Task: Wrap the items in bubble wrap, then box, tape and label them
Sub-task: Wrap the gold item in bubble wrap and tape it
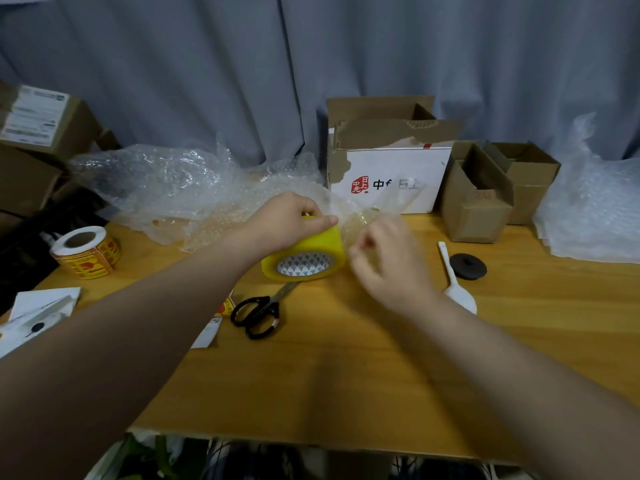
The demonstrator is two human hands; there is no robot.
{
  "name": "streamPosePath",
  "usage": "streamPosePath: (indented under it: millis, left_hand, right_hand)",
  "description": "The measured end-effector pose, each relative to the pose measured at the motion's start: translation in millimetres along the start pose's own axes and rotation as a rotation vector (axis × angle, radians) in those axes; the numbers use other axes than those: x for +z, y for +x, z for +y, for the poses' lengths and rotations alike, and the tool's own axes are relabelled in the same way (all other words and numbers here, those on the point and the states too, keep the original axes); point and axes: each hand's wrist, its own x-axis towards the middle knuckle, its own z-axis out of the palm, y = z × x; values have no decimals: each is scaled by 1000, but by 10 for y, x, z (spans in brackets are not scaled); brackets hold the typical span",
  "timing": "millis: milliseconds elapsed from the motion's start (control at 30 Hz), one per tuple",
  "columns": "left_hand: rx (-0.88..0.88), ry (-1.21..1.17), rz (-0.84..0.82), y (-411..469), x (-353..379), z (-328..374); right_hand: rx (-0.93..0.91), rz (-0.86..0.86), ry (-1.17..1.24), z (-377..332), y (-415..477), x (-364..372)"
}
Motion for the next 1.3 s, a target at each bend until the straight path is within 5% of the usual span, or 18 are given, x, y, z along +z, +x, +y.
streamPosePath:
  millis: [133, 267, 567, 967, 1133, 1300]
  left_hand:
    - [46, 45, 15, -6, -3, 48]
    - [48, 15, 32, -18, 0, 79]
    - [38, 0, 58, -75, 34, 89]
    - [-87, -94, 35, -193, 50, 49]
    - [-140, -160, 18, -240, 38, -6]
    - [-168, -173, -9, -237, 54, 27]
  right_hand:
    - [-160, -744, -24, -411, -180, 248]
    - [-184, -983, -56, -661, -157, 521]
    - [-76, -774, -281, -129, -225, 114]
    - [266, -920, -279, 59, -242, -374]
    - [532, -964, 312, 350, -239, -1015]
    - [694, -422, 787, 419, -265, -1069]
